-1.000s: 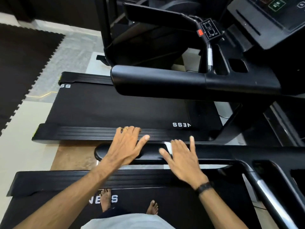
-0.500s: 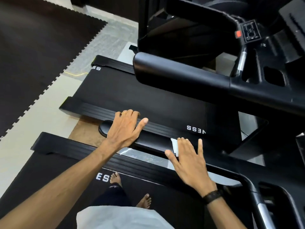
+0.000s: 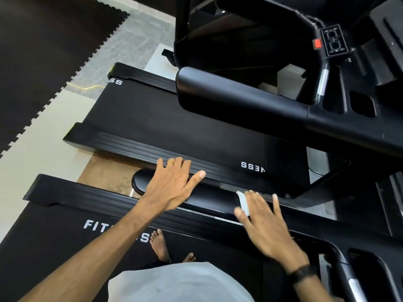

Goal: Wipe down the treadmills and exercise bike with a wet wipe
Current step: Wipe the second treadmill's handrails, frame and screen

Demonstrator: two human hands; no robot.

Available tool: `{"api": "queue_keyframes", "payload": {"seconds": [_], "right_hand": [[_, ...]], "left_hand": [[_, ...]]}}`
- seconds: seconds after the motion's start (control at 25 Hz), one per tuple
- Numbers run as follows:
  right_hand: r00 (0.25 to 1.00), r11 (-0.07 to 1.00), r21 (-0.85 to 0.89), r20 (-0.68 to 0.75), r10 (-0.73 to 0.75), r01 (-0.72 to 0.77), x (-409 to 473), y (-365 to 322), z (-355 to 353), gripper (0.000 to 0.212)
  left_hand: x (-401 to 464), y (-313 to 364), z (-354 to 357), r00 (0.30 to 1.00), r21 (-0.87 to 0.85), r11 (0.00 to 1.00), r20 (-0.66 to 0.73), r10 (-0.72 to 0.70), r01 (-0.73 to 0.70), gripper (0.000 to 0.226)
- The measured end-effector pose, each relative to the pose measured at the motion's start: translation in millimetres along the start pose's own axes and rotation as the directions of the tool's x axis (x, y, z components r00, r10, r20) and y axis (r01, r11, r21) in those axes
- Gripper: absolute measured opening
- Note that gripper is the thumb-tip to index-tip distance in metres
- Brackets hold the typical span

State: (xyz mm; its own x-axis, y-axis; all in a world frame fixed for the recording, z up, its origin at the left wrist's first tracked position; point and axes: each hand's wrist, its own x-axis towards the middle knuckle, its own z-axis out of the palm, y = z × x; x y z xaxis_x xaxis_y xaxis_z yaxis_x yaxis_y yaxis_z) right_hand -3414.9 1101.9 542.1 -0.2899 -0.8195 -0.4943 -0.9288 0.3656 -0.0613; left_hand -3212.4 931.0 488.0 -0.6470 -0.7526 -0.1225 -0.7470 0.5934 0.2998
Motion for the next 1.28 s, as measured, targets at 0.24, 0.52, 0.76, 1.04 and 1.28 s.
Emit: {"api": "queue_keyframes", "payload": {"seconds": [0.24,0.52,0.76,1.04,1.28], "right_hand": [[0.984,0.985,0.003,0.04,-0.173,0.173,44,-79,-3,0.114],[0.988,0.98,-0.13,0.046,-0.148,0.153,-14,-17,1,0.102],[0.988,0.997,0.054,0.142,-0.055,0.047,61,-65,-16,0.111],[0.978,0.963,-0.177,0.083,-0.193,0.205,-24,-31,1,0.111],[0.99,0.999,0.004,0.135,0.031,-0.032,51,-58,-24,0.117]], "left_hand": [[1,-2,-2,0.993,0.099,0.995,0.122,-0.009,-0.003,0.106],[3,-1,-5,0.965,0.148,0.988,0.262,0.003,-0.043,0.1],[2,1,-7,0.957,0.168,0.985,0.289,-0.024,-0.026,0.1],[2,2,-5,0.962,0.125,0.992,0.269,-0.037,0.003,0.1],[2,1,-7,0.958,0.1,0.995,0.283,-0.032,0.004,0.102]]}}
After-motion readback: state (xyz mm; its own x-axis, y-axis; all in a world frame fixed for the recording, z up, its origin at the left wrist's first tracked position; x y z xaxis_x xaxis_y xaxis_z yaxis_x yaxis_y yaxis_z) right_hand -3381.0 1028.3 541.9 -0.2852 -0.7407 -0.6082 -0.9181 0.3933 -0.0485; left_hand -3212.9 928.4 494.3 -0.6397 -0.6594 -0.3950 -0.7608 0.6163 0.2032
